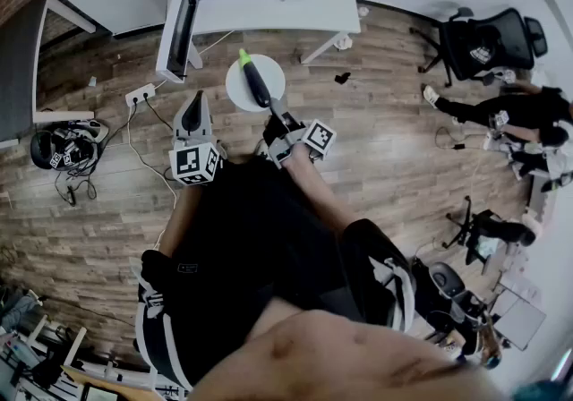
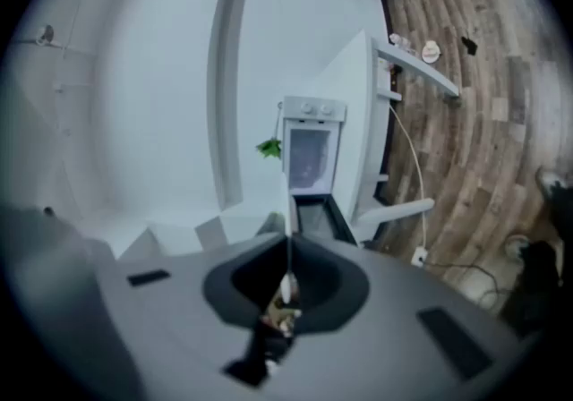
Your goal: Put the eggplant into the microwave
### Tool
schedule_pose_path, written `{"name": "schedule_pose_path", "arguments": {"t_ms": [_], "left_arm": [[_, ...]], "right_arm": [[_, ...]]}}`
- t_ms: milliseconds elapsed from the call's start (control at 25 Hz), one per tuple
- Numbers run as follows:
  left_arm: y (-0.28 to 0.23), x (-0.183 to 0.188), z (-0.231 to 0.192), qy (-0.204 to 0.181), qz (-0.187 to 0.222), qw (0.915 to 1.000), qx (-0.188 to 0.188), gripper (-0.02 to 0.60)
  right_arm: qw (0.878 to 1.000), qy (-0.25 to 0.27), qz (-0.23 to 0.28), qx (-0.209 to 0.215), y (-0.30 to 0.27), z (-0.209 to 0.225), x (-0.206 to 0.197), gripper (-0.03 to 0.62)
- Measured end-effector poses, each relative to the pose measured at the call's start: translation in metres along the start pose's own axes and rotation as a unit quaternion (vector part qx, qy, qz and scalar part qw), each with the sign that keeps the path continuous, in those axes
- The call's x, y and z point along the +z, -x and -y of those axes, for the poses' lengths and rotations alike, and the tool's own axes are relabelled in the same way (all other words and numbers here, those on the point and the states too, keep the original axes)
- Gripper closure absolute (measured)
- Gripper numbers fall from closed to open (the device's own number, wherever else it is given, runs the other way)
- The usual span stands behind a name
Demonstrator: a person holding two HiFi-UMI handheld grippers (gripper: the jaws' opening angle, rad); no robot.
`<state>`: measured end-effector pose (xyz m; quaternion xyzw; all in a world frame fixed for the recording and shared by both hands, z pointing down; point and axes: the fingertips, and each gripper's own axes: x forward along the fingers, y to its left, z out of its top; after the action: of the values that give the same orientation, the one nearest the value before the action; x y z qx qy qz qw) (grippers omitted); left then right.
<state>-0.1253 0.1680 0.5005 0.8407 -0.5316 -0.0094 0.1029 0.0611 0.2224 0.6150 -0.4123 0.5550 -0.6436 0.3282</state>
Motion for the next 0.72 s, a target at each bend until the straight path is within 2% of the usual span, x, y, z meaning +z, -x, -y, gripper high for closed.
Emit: {"name": "schedule_pose_path", "arguments": {"t_ms": [720], "left_arm": [[0.0048, -0.0005, -0.0055, 0.006, -0.005, 1.0, -0.004, 0.549]], "right_arm": [[1.0, -0.009, -0.001, 0.001, -0.0081, -0.0018, -0.0061, 0.556]]}}
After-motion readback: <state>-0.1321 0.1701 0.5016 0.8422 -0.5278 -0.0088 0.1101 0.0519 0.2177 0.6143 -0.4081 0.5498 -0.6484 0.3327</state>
